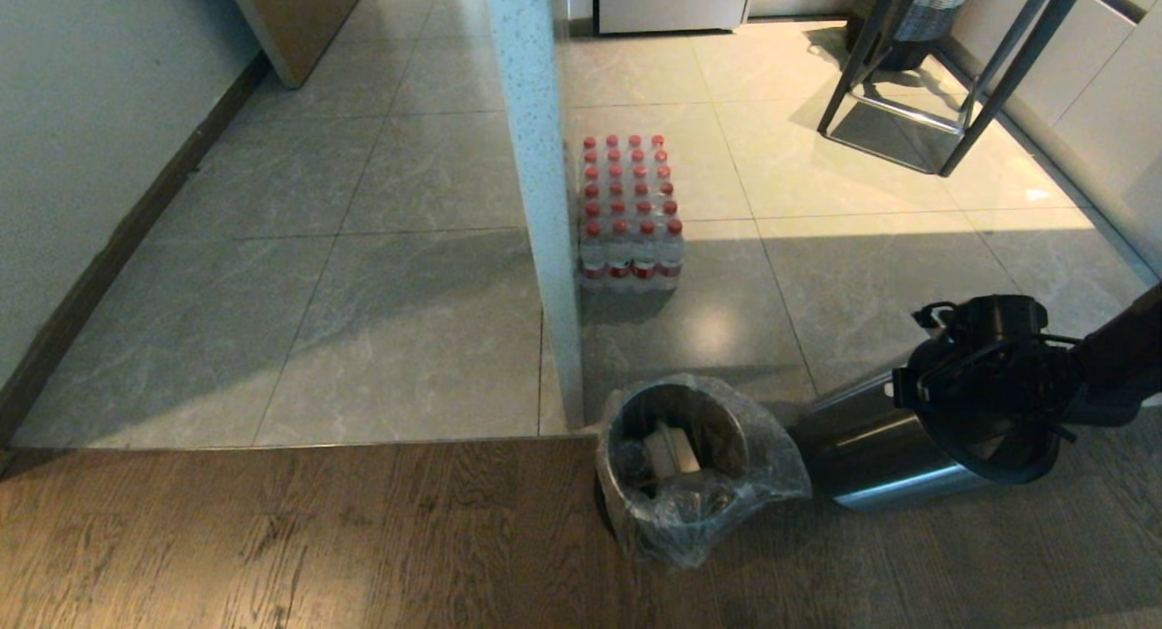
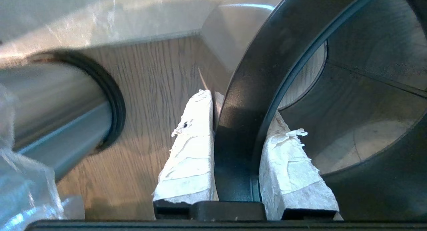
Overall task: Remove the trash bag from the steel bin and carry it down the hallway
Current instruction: Place the outer trash can on the ground, then pick up the trash bag
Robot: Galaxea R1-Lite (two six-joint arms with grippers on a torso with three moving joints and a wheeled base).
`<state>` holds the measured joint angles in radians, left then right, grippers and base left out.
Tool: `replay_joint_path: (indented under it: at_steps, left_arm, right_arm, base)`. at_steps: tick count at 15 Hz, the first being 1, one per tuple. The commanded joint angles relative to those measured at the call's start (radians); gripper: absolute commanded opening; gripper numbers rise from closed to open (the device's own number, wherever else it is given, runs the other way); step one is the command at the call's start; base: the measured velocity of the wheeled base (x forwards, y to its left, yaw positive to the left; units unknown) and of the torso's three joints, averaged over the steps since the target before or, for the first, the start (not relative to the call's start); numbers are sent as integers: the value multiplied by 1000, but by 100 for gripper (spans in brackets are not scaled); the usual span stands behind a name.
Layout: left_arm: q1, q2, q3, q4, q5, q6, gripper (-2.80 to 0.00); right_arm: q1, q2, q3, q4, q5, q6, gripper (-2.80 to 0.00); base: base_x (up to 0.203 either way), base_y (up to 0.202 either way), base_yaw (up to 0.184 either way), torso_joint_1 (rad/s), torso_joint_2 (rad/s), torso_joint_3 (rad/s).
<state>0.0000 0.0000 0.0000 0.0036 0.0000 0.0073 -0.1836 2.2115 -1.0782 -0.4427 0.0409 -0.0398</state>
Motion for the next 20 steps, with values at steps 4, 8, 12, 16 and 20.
replay_joint_path:
  at_steps: [4, 8, 12, 16, 20]
  left_arm:
    - [0, 0, 0, -1, 0, 0, -280]
    - [0, 0, 0, -1, 0, 0, -280]
    - [0, 0, 0, -1, 0, 0, -280]
    - [0, 0, 0, -1, 0, 0, -280]
    - [0, 0, 0, -1, 0, 0, -280]
  right_arm:
    - [13, -1, 39, -22, -1, -11, -280]
    - [13, -14, 49, -41, 24, -59, 0]
    - [15, -37, 67, -46, 16, -59, 0]
    - [46, -209, 114, -23, 21, -52, -280]
    - [210, -409, 216, 160, 26, -48, -280]
  base:
    - [0, 0, 0, 0, 0, 0]
    - [0, 0, 0, 0, 0, 0]
    - [0, 0, 0, 0, 0, 0]
    - [0, 0, 0, 0, 0, 0]
    - [0, 0, 0, 0, 0, 0]
